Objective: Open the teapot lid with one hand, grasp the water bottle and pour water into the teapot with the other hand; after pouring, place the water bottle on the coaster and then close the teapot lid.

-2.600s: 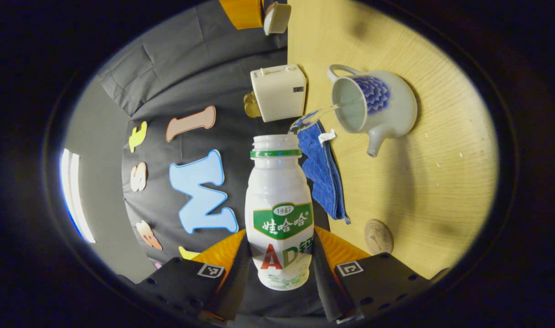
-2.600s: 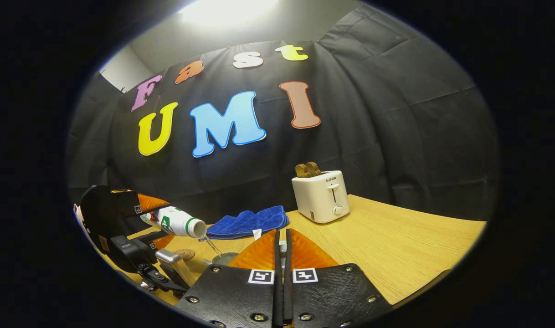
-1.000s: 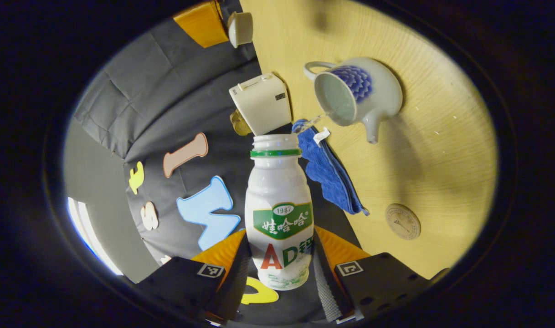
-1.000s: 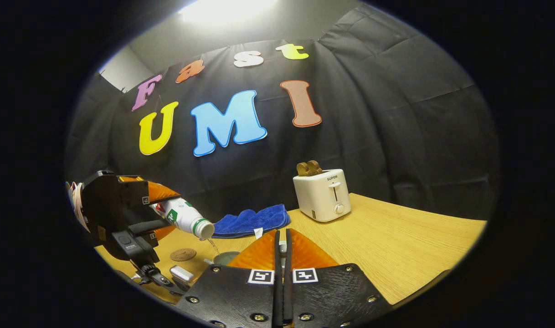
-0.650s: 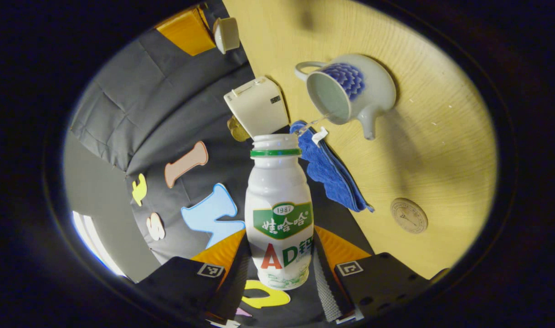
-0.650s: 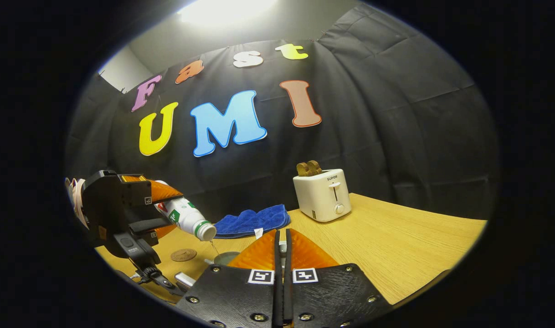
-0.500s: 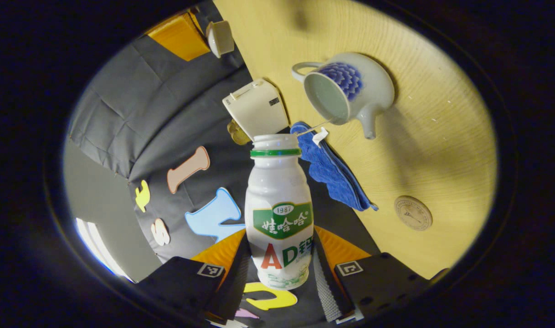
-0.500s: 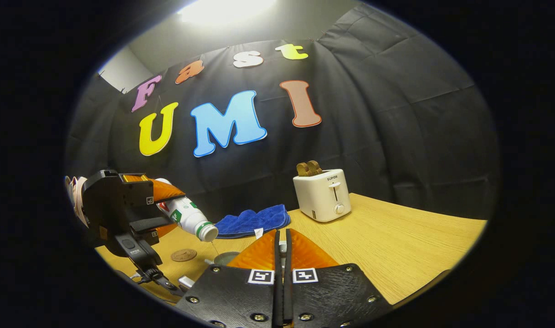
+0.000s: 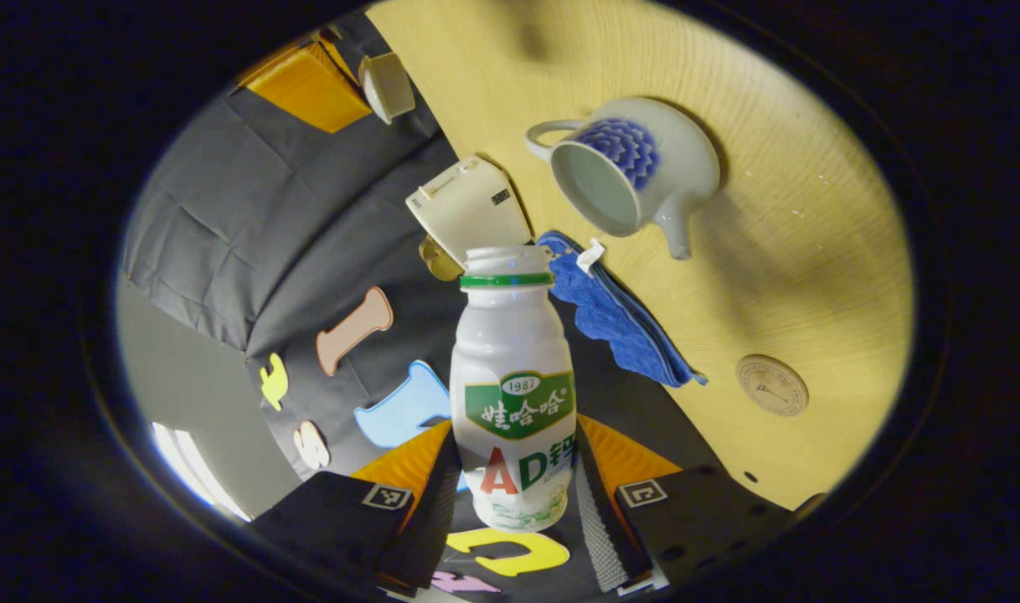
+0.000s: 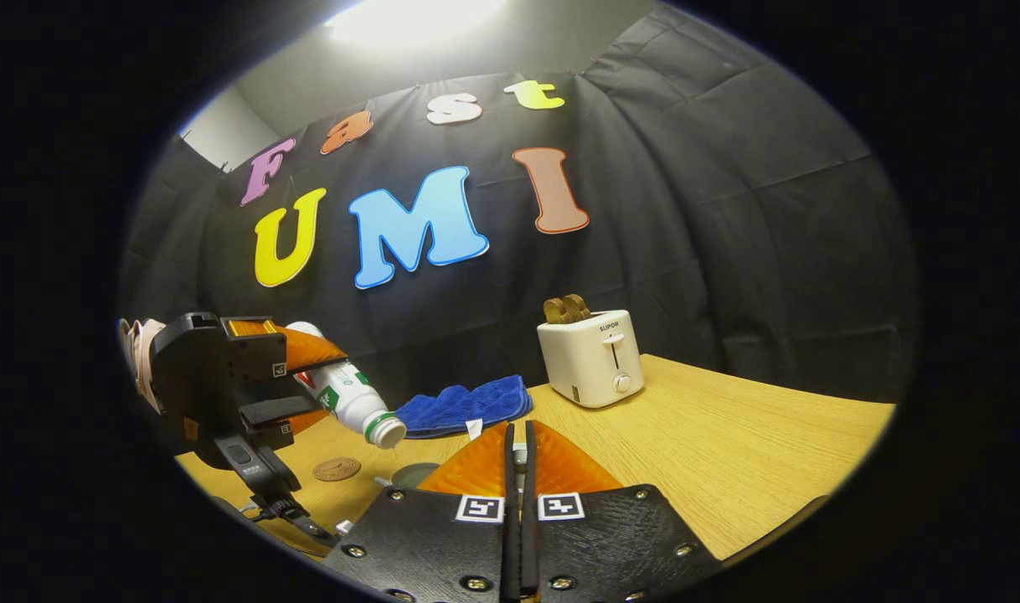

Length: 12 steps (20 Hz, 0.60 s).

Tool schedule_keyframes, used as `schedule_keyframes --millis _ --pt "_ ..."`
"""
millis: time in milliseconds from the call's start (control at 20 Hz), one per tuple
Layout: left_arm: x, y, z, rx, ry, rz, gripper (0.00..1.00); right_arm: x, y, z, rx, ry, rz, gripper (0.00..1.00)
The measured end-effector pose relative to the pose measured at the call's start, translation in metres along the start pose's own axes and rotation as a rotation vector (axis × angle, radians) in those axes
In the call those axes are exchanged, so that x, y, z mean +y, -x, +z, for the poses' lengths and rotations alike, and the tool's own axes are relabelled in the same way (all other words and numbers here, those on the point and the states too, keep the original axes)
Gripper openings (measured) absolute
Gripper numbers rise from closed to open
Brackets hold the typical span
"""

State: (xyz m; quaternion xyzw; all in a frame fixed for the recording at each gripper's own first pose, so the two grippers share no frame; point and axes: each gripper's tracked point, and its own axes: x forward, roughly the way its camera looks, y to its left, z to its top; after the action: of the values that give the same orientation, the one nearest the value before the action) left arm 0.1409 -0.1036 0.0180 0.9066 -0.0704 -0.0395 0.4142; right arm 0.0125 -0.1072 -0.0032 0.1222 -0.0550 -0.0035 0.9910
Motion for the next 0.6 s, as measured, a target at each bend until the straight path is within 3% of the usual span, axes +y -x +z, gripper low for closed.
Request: schedule_keyframes --millis 100,150,300,450,500,600 --pt "0.0 0.0 0.0 -0.002 0.0 0.004 0.75 -0.001 0.001 0.0 0.003 0.005 -0.002 0.01" --pt "-0.001 0.0 0.0 -0.004 0.016 0.0 0.78 -0.001 0.001 0.0 0.002 0.007 -0.004 0.01" --pt "-0.004 -0.002 0.0 -0.011 0.118 -0.002 0.8 -0.002 0.0 0.0 0.002 0.006 -0.01 0.01" --pt "-0.01 -0.001 -0.003 -0.019 0.267 0.007 0.75 -0.004 -0.002 0.0 0.003 0.006 -0.014 0.0" --pt "-0.013 0.0 -0.003 -0.022 0.335 0.001 0.79 -0.004 -0.002 0.0 0.002 0.008 -0.016 0.01" --pt "-0.019 0.01 -0.005 -0.026 0.48 -0.007 0.7 -0.005 -0.004 -0.002 0.004 0.015 -0.021 0.01"
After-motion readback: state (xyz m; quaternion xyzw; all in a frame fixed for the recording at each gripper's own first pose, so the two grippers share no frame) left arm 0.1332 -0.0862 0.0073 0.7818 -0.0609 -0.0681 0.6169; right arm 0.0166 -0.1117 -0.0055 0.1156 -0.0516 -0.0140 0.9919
